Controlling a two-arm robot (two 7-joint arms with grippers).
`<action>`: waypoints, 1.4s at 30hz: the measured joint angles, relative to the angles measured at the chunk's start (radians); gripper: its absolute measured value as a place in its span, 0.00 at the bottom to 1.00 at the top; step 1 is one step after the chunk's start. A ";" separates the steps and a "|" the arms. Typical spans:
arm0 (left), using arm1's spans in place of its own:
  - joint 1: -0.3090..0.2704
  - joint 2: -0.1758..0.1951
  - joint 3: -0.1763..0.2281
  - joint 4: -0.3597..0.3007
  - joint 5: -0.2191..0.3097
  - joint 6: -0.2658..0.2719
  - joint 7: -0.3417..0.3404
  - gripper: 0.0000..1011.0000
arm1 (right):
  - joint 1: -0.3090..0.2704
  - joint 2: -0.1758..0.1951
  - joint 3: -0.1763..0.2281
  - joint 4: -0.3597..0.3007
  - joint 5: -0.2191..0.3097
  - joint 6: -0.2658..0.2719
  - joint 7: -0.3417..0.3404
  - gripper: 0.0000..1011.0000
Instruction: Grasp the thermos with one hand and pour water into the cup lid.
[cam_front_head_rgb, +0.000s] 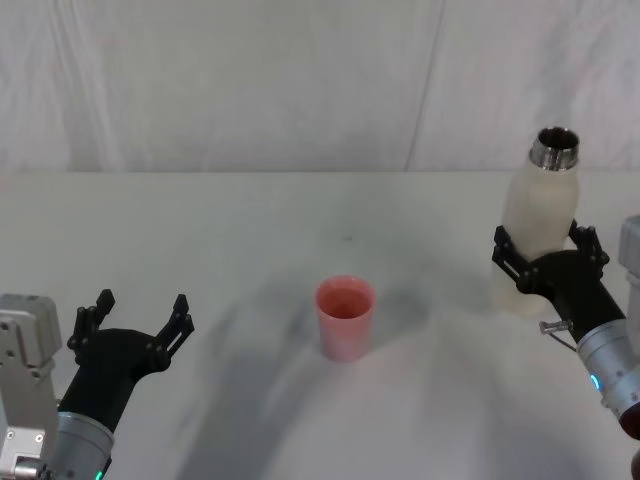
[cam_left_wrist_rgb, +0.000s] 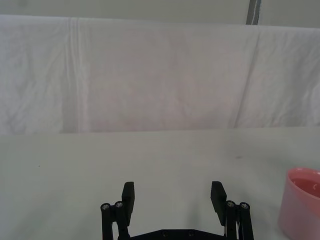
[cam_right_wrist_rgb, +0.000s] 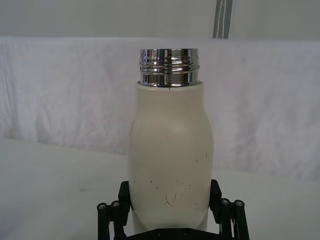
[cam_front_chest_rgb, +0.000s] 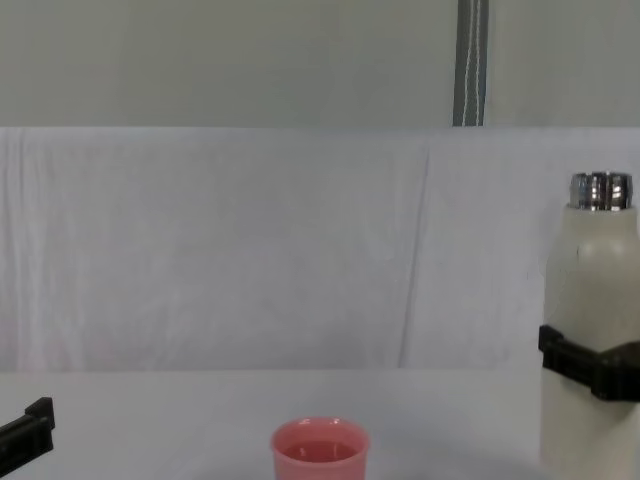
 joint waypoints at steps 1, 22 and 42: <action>0.000 0.000 0.000 0.000 0.000 0.000 0.000 0.99 | 0.001 0.003 -0.001 -0.004 -0.004 0.000 -0.001 0.94; 0.000 0.000 0.000 0.000 0.000 0.000 0.000 0.99 | 0.026 0.095 -0.053 -0.101 -0.252 0.005 -0.040 0.94; 0.000 0.000 0.000 0.000 0.000 0.000 0.000 0.99 | 0.064 0.159 -0.162 -0.143 -0.498 0.059 -0.035 0.94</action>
